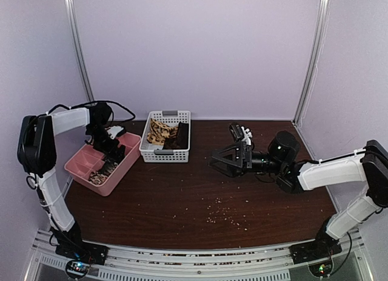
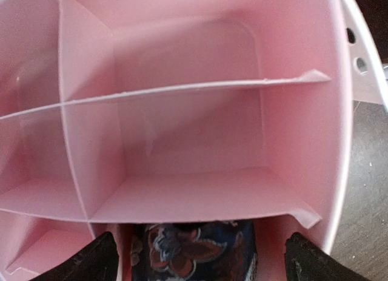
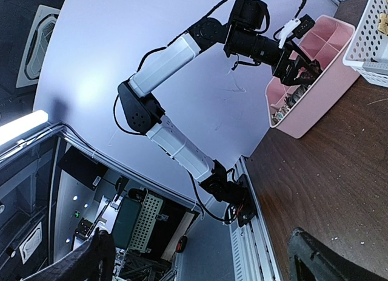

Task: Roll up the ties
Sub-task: Adjust the tie in the storage box, then reset both arms

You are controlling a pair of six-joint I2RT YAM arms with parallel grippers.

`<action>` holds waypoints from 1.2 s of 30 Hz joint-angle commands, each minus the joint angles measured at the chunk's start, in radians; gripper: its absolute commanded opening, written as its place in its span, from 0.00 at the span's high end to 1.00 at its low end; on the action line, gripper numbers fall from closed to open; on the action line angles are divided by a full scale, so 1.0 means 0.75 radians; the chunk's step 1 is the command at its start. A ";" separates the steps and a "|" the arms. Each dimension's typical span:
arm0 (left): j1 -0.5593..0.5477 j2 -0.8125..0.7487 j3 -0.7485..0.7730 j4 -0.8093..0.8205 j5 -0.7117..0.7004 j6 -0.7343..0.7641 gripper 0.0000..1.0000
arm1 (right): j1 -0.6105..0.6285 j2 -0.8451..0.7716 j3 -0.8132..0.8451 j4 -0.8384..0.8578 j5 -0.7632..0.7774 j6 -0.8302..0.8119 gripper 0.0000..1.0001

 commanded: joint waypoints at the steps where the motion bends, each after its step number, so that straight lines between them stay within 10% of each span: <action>1: -0.016 -0.098 0.107 -0.091 -0.057 0.006 0.02 | -0.006 -0.061 0.016 -0.033 0.006 -0.046 0.00; 12: -0.082 -0.435 0.268 -0.106 -0.315 -0.107 0.02 | -0.039 -0.261 0.169 -0.690 0.082 -0.470 0.01; 21: -0.102 -1.044 -0.207 0.568 -0.069 -0.391 0.02 | -0.173 -0.591 0.401 -1.618 0.541 -1.086 0.01; 26: -0.168 -1.090 -0.369 0.643 0.162 -0.552 0.02 | -0.290 -0.773 0.290 -1.681 0.662 -1.020 0.01; 36: -0.694 -0.969 -0.693 0.845 -0.268 -0.792 0.02 | -0.378 -0.937 -0.151 -1.499 0.542 -0.892 0.01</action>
